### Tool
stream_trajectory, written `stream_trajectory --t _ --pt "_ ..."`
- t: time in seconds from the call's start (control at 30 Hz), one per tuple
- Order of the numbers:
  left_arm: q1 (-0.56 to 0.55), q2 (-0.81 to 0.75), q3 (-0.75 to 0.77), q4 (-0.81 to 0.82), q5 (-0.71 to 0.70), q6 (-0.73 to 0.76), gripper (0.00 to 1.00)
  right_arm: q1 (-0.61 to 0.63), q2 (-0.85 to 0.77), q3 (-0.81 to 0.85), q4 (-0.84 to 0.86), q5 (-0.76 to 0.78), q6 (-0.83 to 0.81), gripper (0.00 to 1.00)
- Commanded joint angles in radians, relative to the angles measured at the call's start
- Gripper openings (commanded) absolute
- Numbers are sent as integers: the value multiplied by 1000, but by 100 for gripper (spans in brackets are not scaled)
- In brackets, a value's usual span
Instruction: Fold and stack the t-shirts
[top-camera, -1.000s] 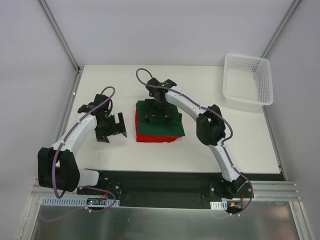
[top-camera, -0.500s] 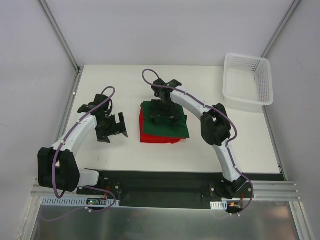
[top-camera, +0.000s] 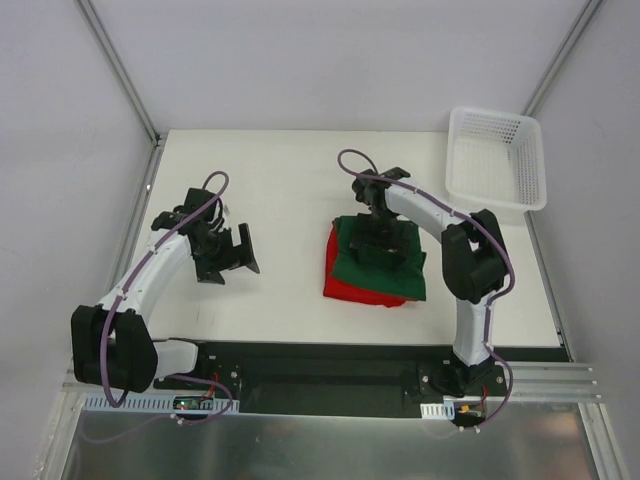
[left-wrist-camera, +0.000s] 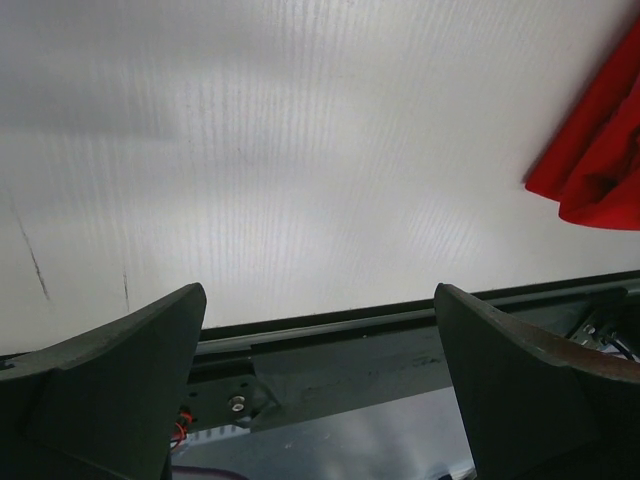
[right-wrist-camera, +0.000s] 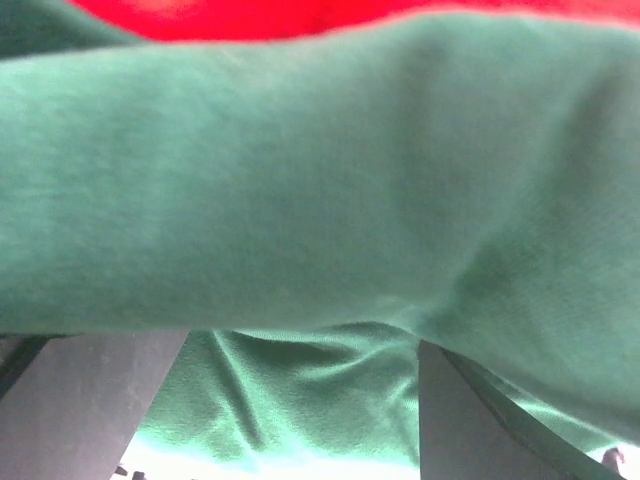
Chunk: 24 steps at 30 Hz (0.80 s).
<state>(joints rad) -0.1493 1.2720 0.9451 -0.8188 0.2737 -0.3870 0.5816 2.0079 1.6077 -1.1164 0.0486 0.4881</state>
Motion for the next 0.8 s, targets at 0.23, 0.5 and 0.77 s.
stream_trajectory --t 0.23,0.5,0.77 --pt "-3 -100 -51 -2 68 17 99 -245 -93 -167 -117 175 121 96" --pt "-3 -151 -66 -2 73 8 99 -446 -139 -181 -34 68 219 96" --pt "-3 -152 -20 -10 78 -36 99 -554 -173 -213 6 10 365 96"
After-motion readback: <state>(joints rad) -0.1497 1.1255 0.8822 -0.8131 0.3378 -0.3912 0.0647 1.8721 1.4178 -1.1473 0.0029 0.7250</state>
